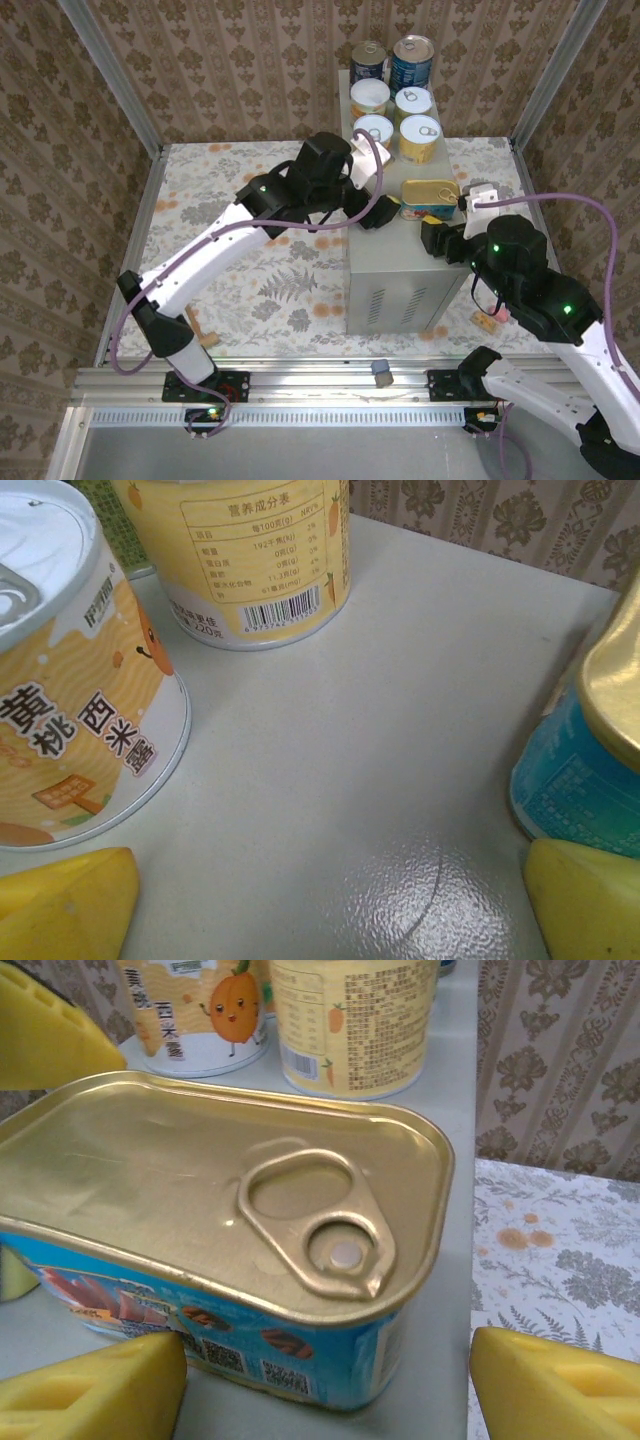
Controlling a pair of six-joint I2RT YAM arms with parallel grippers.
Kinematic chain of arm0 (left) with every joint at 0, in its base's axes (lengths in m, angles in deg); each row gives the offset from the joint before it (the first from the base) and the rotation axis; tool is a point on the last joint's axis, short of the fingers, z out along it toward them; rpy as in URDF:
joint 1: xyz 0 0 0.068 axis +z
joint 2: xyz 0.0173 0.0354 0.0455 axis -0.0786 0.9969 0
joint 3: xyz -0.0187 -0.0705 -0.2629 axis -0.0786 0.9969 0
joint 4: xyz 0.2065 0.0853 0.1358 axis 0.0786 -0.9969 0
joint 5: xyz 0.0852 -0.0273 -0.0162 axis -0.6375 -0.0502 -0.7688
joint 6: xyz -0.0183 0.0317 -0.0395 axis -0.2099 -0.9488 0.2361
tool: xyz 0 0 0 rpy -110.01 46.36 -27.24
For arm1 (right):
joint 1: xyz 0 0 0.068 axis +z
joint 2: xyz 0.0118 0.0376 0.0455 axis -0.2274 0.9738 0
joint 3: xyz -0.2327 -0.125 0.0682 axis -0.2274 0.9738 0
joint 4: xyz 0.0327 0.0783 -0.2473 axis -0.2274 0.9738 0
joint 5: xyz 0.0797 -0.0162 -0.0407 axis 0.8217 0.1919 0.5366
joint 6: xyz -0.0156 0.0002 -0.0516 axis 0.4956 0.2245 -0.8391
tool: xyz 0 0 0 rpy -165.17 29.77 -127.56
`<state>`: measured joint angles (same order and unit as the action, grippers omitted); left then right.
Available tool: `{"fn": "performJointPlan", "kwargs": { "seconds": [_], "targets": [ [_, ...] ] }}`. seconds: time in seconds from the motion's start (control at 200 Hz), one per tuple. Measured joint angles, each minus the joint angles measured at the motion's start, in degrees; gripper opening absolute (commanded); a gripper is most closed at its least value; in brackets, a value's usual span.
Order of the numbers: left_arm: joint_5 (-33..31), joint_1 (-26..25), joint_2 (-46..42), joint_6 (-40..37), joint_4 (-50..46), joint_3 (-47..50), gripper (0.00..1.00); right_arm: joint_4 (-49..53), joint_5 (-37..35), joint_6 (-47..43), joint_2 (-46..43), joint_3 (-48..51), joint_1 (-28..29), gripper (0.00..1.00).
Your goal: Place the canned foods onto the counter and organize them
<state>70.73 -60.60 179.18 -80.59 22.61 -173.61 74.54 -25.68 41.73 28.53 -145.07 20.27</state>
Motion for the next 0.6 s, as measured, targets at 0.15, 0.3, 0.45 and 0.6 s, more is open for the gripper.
{"fn": "performJointPlan", "kwargs": {
  "seconds": [0.15, 0.3, 0.45, 0.6],
  "targets": [
    [-0.26, 0.5, 0.48, 0.0, 0.39, -0.37, 1.0, -1.73, 3.52, -0.02, 1.7, 0.04, -3.98, 0.77],
    [-0.26, 1.36, 0.81, 0.22, 0.61, -0.55, 1.0, -3.76, 6.03, -0.02, 3.08, 0.24, -6.54, 0.77],
    [-0.26, 2.01, 1.68, 0.48, 0.9, -1.31, 1.0, -4.76, 7.28, -0.02, 3.39, 0.42, -7.52, 0.79],
    [-0.26, 2.25, 2.47, 0.66, 0.92, -2.12, 1.0, -5.03, 8.26, -0.02, 3.39, 0.52, -8.35, 0.79]
  ]
}}
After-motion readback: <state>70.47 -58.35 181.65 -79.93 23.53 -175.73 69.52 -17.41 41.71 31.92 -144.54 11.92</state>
